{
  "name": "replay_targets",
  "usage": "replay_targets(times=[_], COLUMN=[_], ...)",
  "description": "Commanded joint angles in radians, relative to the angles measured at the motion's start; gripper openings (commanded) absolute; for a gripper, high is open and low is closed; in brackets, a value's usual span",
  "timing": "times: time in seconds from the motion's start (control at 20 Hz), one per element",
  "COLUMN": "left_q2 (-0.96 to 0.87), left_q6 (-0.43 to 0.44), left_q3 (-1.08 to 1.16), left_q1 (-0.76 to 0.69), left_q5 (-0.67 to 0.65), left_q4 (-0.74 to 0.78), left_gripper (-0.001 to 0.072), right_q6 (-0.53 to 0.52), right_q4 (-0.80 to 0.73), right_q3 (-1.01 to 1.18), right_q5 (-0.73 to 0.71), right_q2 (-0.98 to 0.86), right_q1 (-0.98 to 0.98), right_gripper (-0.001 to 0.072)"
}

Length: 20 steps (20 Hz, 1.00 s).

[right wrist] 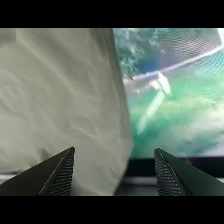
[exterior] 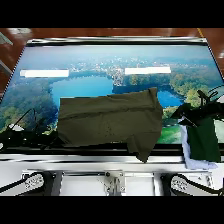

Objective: Fold the shirts.

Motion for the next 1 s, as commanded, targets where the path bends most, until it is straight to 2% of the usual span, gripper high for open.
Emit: replay_targets(times=[0.0, 0.25, 0.45, 0.6, 0.7, 0.75, 0.8, 0.85, 0.9, 0.95], left_q2=[0.005, 0.111, 0.133, 0.133, 0.133, 0.133, 0.133, 0.133, 0.134, 0.139], left_q6=[0.027, 0.026, 0.027, 0.027, 0.027, 0.027, 0.028, 0.047, 0.074, 0.097], left_q3=[0.005, 0.019, 0.024, 0.025, 0.025, 0.025, 0.025, 0.026, 0.032, 0.049], left_q1=[-0.008, -0.002, -0.002, -0.002, -0.002, -0.002, -0.002, -0.002, -0.002, -0.002], left_q5=[-0.006, -0.041, -0.074, -0.073, -0.073, -0.072, -0.069, -0.064, -0.064, -0.058], left_q4=[-0.014, -0.015, -0.023, -0.046, -0.049, -0.049, -0.048, -0.048, -0.048, -0.048], left_gripper=[0.004, 0.004, 0.004, 0.0041, 0.0041, 0.004, 0.0041, 0.0041, 0.004, 0.004], right_q6=[-0.001, -0.006, -0.001, 0.037, 0.09, 0.11, 0.116, 0.116, 0.113, 0.086], right_q4=[-0.107, -0.032, 0.002, 0.01, 0.008, 0.0, 0.002, 0.003, 0.006, 0.006], right_q3=[-0.067, -0.235, -0.308, -0.348, -0.374, -0.376, -0.372, -0.36, -0.339, -0.308], right_q5=[0.025, -0.121, -0.15, -0.222, -0.299, -0.322, -0.332, -0.322, -0.303, -0.288], right_q2=[0.001, 0.0, -0.001, -0.002, -0.002, -0.002, -0.001, 0.0, 0.009, 0.03], right_q1=[0.066, 0.171, 0.178, 0.232, 0.293, 0.315, 0.328, 0.329, 0.329, 0.327], right_gripper=[0.0623, 0.0623, 0.0621, 0.0602, 0.0488, 0.0487, 0.0344, 0.0098, 0.0058, 0.0054])
